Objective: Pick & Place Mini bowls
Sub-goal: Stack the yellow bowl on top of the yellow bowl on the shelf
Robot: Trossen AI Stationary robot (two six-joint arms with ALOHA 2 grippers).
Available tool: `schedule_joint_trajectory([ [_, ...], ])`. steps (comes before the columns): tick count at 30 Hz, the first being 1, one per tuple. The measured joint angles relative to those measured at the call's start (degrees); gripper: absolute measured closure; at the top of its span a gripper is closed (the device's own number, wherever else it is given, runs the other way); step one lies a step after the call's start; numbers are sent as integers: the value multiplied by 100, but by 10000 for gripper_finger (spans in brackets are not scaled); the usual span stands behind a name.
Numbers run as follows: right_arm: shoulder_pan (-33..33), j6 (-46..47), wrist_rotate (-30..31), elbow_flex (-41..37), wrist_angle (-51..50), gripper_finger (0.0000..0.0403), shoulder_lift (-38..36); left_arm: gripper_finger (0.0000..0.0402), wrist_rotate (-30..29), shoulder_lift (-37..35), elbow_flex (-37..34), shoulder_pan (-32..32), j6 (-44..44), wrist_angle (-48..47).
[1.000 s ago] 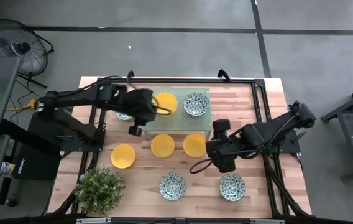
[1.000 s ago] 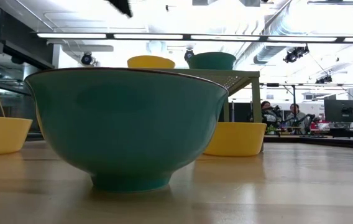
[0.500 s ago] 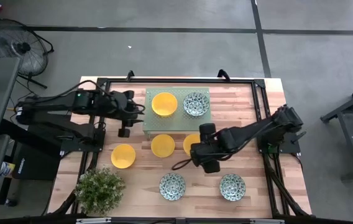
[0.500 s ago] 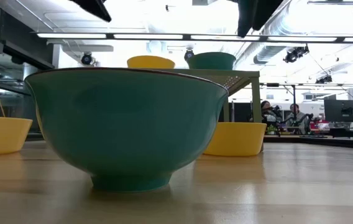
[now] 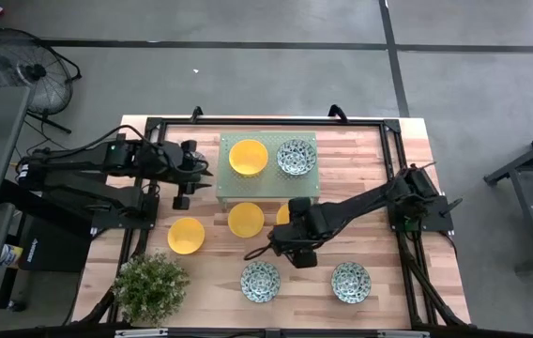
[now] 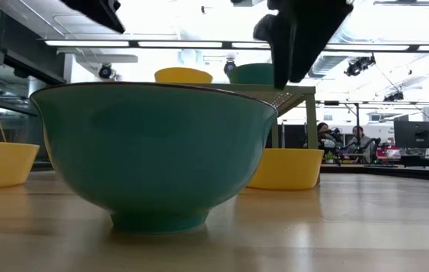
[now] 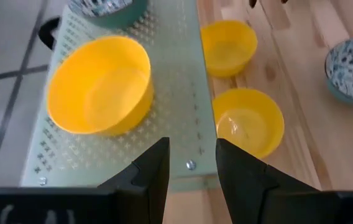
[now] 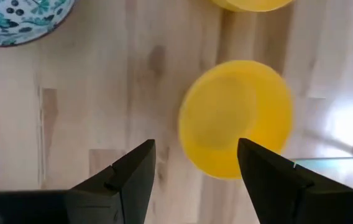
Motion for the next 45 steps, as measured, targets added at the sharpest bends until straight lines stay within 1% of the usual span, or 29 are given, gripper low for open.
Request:
schedule_joint_trajectory([
  [3,4,304,-85,-449,564,187,11,275,130,-13,-63,0,-2,-50],
  [7,52,754,-54,-1211,895,187,-64,275,267,-17,-63,-2,5,-46],
  [11,71,818,-19,-1700,1284,187,-160,275,366,-17,-63,-2,92,-49],
  [14,74,602,97,-1780,1338,187,-158,275,365,-17,-63,-2,98,-49],
  [20,43,-258,33,-1846,1838,187,-166,275,353,-17,-60,-2,139,-48],
  [24,12,-558,82,-1849,1975,194,-166,275,344,-17,-58,-2,155,-47],
  [29,-110,-512,-225,-2241,2374,215,-161,275,344,-17,-56,-2,262,-47],
  [32,-151,-322,-220,-2418,2503,232,-162,275,342,-15,-56,-2,262,-47],
  [45,-157,-134,-351,-2433,2382,301,-162,275,343,-15,-54,-2,262,-45],
])
